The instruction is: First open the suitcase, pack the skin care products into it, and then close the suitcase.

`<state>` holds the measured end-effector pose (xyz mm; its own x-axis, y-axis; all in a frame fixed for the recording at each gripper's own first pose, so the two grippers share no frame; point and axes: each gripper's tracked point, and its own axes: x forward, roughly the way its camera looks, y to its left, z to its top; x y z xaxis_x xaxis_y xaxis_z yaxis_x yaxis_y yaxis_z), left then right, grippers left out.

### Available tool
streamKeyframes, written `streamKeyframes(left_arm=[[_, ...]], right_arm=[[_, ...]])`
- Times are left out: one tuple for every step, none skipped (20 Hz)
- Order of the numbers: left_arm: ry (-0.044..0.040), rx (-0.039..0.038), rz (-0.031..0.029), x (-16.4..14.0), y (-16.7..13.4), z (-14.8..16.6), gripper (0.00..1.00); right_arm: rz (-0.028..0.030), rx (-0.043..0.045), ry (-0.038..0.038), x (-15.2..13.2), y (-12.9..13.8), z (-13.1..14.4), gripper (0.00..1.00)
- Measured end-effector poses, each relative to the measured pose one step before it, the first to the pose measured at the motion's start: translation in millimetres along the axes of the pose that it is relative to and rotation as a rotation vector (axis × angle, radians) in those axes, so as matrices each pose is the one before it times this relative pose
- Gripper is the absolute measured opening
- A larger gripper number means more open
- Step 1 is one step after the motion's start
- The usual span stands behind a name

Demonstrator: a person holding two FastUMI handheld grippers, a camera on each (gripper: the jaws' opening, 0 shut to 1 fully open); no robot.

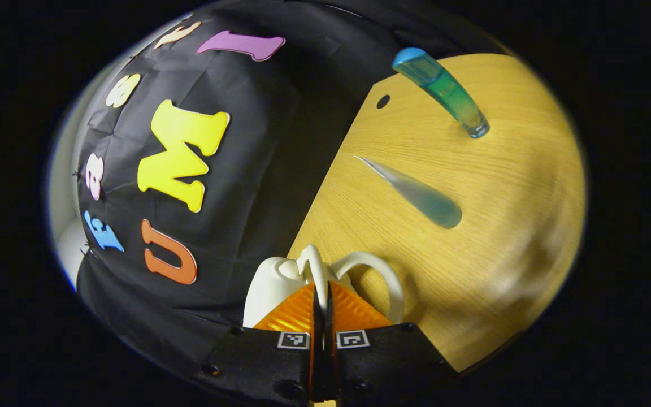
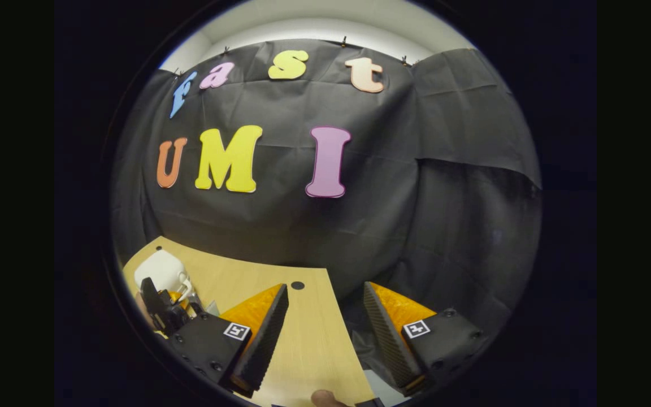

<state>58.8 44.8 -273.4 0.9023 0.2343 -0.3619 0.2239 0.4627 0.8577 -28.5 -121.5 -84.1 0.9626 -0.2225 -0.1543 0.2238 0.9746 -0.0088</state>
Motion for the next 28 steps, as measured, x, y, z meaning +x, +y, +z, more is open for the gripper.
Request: streamKeyframes(left_arm=[[0.00475, -0.02908, 0.00763, -4.51, 11.08, 2.47, 0.03], [-0.00150, -0.03782, 0.00536, -3.85, 11.52, 1.55, 0.03], [-0.00066, -0.04593, -0.00742, -3.46, 9.99, 2.91, 0.03], [0.00123, -0.04497, -0.00936, -3.32, 9.44, 0.76, 0.03], [0.00771, -0.04015, -0.00427, -4.53, 11.52, 1.31, 0.03], [-0.00114, -0.04125, -0.00716, -5.69, 13.49, 2.50, 0.03], [0.00212, -0.04462, 0.00048, -3.87, 15.69, 0.46, 0.03], [-0.00205, -0.03829, 0.00388, -3.34, 17.70, 1.20, 0.03], [0.00537, -0.03796, 0.00363, -1.50, 18.88, -0.12, 0.03], [0.00766, -0.03716, -0.00003, -0.41, 16.44, -1.02, 0.03], [0.00492, -0.03596, 0.00143, -1.80, 18.61, -0.86, 0.03], [0.00250, -0.03865, 0.00375, -2.12, 18.18, -0.65, 0.03], [0.00174, -0.03027, 0.00267, -0.45, 18.09, -0.32, 0.03], [-0.00006, -0.02818, 0.00104, -0.28, 18.37, -1.46, 0.03], [-0.00620, -0.02907, 0.00340, 1.63, 16.81, -0.66, 0.03], [-0.00861, -0.02871, -0.00258, 5.75, 16.05, -2.69, 0.03], [0.00647, -0.01568, 0.01035, 4.06, 18.47, -6.42, 0.03], [0.00170, -0.00320, 0.01814, 3.50, 20.57, -5.06, 0.02], [-0.00122, 0.00347, 0.01710, 5.67, 19.79, -7.39, 0.03], [-0.00802, 0.00962, 0.01103, 3.78, 17.63, -5.29, 0.03], [0.00253, 0.01099, 0.00971, 7.99, 19.58, -9.02, 0.03], [0.01321, 0.00344, 0.00675, 6.65, 13.66, -10.50, 0.03], [0.01332, -0.00898, 0.00963, 5.36, 13.33, -11.72, 0.03], [0.03034, -0.00673, 0.01570, 8.74, 17.60, -15.15, 0.03], [0.01840, -0.00258, 0.01034, 7.66, 12.97, -12.52, 0.03], [0.02823, -0.01026, 0.00826, 6.77, 9.40, -17.66, 0.03], [0.01529, -0.01222, -0.00310, 7.23, 6.82, -14.64, 0.03], [0.02574, -0.02236, -0.00283, 8.08, 6.34, -16.61, 0.03]], right_arm=[[0.00117, -0.00567, -0.00604, -0.25, 2.83, 2.87, 0.80], [0.00588, -0.00295, -0.00596, -0.90, 3.43, 1.31, 0.80], [0.00405, -0.00289, -0.00467, -0.35, 4.48, 2.75, 0.80], [0.00193, -0.00330, -0.00242, 1.08, 3.52, 1.83, 0.78], [0.00333, -0.00089, 0.00220, 0.42, 5.07, 0.64, 0.80], [0.00019, -0.00130, 0.00446, 0.92, 4.66, 0.18, 0.80], [0.00275, -0.00185, -0.00031, 0.73, 5.30, 2.65, 0.80], [0.00739, 0.00009, -0.00158, 0.22, 7.36, 3.42, 0.80], [0.00769, 0.00162, -0.00103, 0.62, 7.60, 2.98, 0.80], [0.00615, 0.00445, 0.00089, 1.55, 6.13, 1.26, 0.80], [0.00565, -0.00128, -0.00067, -0.31, 7.71, 3.03, 0.80], [0.00751, -0.00595, -0.00058, 1.24, 8.23, 0.72, 0.80], [0.01121, -0.00724, -0.00096, -0.19, 9.07, 1.08, 0.80], [0.01107, -0.00502, 0.00088, 0.53, 8.61, 0.35, 0.80], [0.01031, -0.00395, 0.00268, 0.88, 8.14, 0.54, 0.80], [0.00911, -0.00448, 0.00142, 0.72, 8.67, 0.22, 0.80], [0.00876, -0.00465, 0.00068, 1.03, 8.47, 1.67, 0.80], [0.01058, -0.00362, 0.00188, 1.33, 8.72, -0.52, 0.79], [0.01104, -0.00391, 0.00302, 0.42, 9.27, 0.61, 0.80], [0.00948, -0.00400, 0.00178, 1.36, 8.74, 0.23, 0.80], [0.00772, -0.00243, -0.00036, 0.80, 7.89, 0.82, 0.80], [0.00455, -0.00271, 0.00288, 1.31, 7.67, -0.17, 0.80], [0.00607, 0.00134, 0.00528, 0.97, 7.66, -0.37, 0.79], [0.00400, 0.00414, 0.00824, 1.85, 7.26, -1.96, 0.80], [0.00069, 0.00658, 0.00494, 0.43, 6.23, -0.67, 0.80], [-0.00217, 0.00329, 0.00318, 0.73, 5.26, -1.28, 0.79], [-0.00311, 0.00109, 0.00217, -0.07, 5.42, -0.68, 0.80], [-0.00217, -0.00206, 0.00091, -0.36, 5.03, -0.98, 0.80]])
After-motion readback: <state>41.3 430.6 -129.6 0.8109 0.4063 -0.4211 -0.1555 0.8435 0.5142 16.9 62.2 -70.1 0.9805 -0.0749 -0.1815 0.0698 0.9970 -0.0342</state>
